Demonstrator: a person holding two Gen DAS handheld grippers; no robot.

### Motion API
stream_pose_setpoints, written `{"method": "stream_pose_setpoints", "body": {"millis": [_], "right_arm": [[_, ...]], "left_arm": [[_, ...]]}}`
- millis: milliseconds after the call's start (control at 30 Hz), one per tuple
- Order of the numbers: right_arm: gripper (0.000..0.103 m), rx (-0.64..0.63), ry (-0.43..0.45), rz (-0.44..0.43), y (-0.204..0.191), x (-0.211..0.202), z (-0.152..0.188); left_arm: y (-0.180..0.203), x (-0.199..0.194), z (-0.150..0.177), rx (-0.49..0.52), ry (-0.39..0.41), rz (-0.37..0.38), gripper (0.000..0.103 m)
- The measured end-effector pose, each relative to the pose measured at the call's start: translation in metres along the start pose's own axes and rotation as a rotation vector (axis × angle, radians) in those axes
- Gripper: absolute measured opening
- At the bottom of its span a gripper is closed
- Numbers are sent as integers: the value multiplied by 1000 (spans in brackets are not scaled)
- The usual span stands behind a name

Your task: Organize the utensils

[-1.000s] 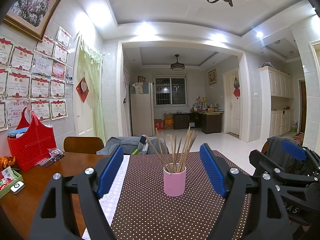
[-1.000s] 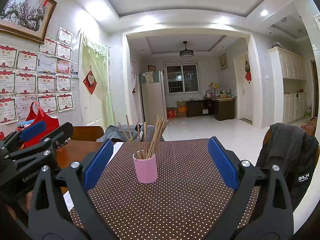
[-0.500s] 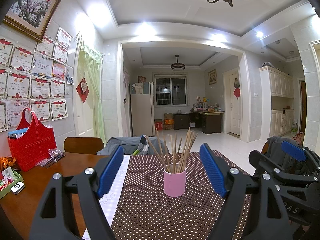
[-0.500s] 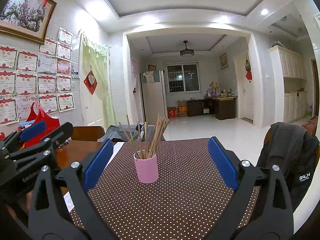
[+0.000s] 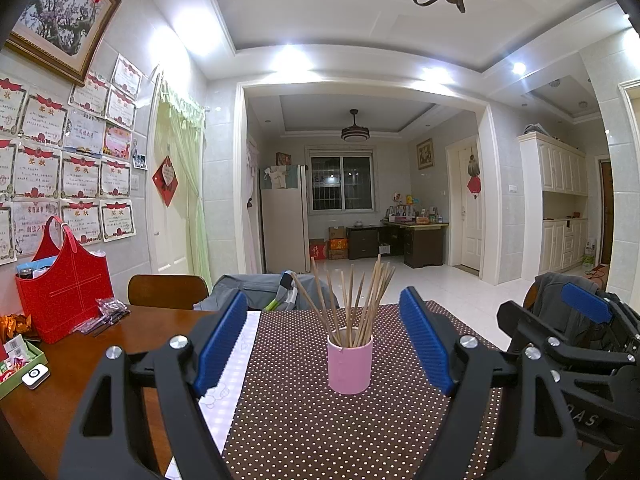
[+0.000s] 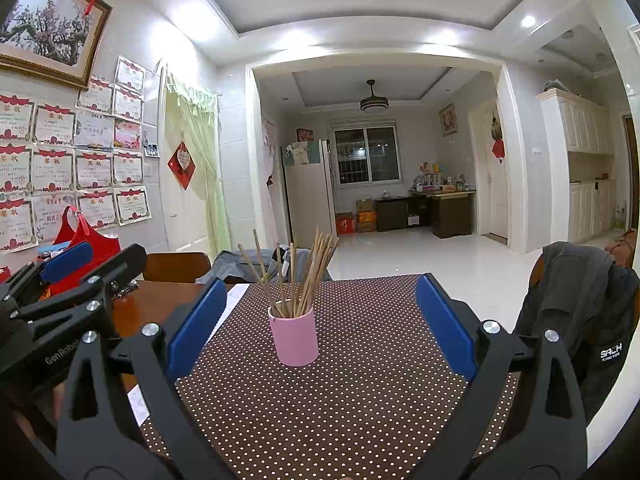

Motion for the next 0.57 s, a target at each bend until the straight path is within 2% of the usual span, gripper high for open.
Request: {"method": "stream_pose_setpoints", "body": {"millis": [267, 567], "right_arm": [[94, 2, -2, 1, -4, -2, 0], [94, 18, -35, 0, -26, 0, 9]], "left_arm": [[1, 0, 1, 0, -3, 1, 77], [1, 13, 9, 14, -46, 7, 77]]}}
Point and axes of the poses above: each gripper's, at about its wrist camera, not at the fingertips, and x roughly the way its jaws point, y to its right, z to its underside, the point moved 6 cm from there along x, roughly the way its jaws point, and after that the axes turned 10 degrees about -z, right-handed, at the moved point
